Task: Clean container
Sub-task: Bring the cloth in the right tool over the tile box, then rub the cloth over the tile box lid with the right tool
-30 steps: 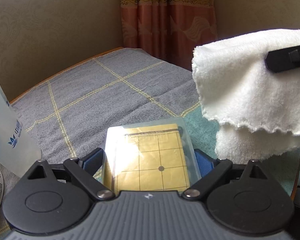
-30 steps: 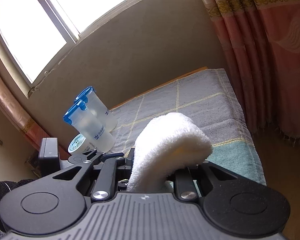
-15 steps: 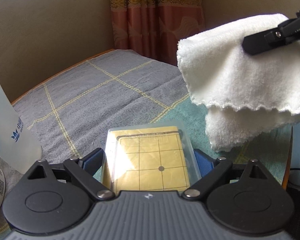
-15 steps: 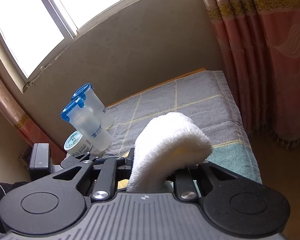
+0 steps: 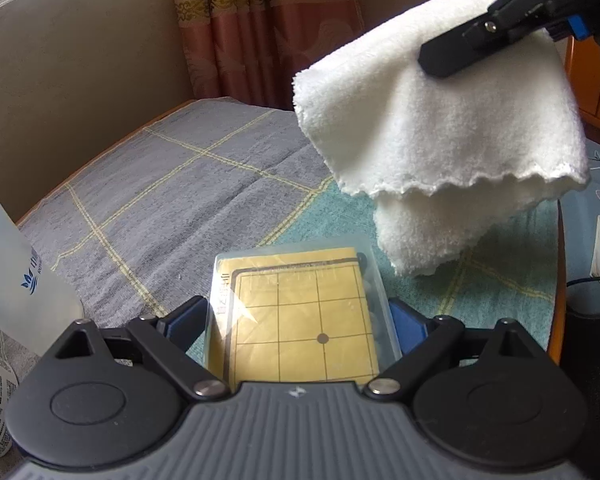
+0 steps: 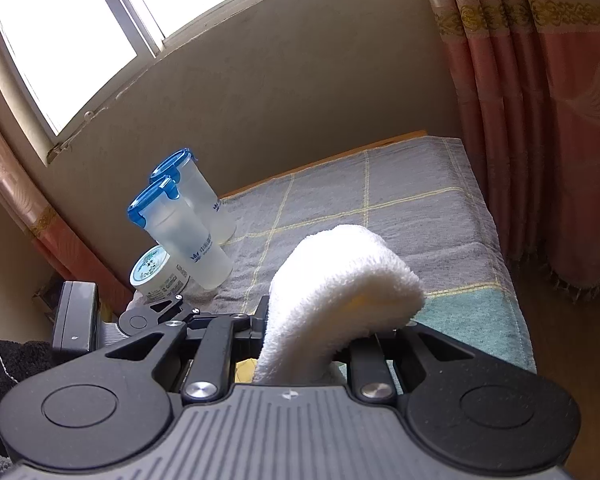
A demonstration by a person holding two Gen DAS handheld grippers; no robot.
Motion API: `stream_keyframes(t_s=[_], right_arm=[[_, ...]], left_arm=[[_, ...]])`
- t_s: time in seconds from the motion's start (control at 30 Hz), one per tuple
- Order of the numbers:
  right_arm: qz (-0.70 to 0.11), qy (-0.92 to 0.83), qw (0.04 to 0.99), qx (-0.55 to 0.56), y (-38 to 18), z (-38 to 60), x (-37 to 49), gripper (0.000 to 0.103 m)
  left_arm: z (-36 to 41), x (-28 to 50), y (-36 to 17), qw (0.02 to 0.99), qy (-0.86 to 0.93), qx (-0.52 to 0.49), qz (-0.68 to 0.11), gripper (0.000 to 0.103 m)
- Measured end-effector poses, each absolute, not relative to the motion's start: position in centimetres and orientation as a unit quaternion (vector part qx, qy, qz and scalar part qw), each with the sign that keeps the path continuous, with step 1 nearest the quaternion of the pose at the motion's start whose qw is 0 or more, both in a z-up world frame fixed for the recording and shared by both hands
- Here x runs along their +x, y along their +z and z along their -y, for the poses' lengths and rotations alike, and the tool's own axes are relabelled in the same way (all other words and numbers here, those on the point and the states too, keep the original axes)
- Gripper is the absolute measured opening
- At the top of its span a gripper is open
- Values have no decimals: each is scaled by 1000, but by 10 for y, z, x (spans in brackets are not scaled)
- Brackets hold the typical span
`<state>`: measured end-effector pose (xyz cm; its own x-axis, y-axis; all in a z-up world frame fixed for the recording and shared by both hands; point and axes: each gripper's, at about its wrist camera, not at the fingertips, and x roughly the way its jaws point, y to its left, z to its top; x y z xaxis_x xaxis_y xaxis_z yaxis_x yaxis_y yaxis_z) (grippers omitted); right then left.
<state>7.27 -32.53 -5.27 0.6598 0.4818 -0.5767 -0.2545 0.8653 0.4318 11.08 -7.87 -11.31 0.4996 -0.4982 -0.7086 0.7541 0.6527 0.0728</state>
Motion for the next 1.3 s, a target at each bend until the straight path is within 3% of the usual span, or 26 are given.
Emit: stream_keyframes(t_s=[0.37,0.67,1.0,1.3], right_arm=[[-365,200,898,142,-50,316,84,22],[-329,192,924,26,-22,284,114,22],[-358,233,898,-109,-61,210,119,22],[-422,277,862,-52,-88,195,123,22]], left_arm=[[72,103,-111,854,-366,183,-321,96],[45,96,-98,864,-345,116,-347,96],[17,99,-102,862,-290,79,-409,97],[11,106,-113,860,-279,73,-422,99]])
